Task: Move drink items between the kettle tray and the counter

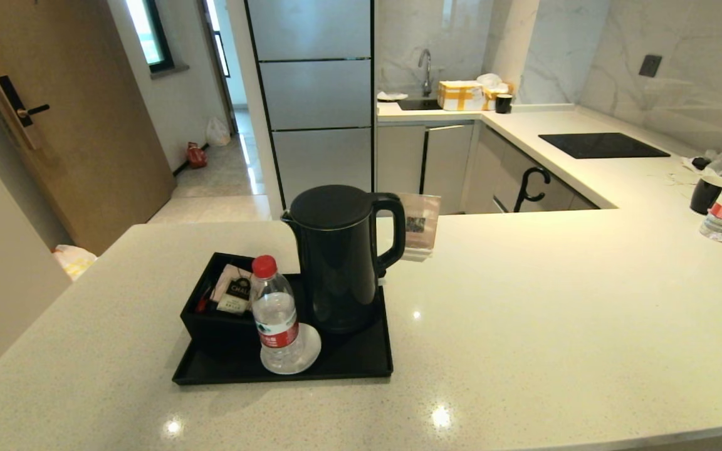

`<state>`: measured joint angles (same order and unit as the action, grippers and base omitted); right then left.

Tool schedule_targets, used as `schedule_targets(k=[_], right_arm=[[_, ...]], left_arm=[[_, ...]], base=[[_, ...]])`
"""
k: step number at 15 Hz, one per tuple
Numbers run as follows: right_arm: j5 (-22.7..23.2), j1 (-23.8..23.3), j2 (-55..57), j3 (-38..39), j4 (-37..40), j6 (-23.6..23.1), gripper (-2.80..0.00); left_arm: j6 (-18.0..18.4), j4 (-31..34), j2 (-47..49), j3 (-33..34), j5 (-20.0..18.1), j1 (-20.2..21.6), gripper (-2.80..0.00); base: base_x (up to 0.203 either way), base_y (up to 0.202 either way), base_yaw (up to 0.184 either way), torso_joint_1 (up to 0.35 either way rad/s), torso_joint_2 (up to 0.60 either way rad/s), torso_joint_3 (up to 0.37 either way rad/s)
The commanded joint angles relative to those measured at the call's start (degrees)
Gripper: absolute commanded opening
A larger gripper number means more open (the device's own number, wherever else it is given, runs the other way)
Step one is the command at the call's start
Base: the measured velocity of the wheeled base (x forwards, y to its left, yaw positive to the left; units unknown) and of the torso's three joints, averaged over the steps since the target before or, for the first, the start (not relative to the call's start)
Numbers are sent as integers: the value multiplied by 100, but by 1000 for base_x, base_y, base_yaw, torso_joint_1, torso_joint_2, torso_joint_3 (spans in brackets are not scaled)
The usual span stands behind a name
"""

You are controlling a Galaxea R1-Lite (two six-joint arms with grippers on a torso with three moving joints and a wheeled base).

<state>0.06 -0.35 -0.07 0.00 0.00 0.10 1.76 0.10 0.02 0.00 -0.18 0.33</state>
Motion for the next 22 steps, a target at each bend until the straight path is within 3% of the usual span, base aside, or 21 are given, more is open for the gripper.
schedule_targets(k=[1, 22], right_arm=[[2, 0, 7, 0, 0, -1, -280], [2, 0, 7, 0, 0, -1, -280]], left_arm=[[0, -1, -2, 0, 1, 2, -280], [0, -1, -11, 0, 1, 2, -280]], base=[[0, 0, 0, 0, 0, 0], [0, 0, 0, 0, 0, 0]])
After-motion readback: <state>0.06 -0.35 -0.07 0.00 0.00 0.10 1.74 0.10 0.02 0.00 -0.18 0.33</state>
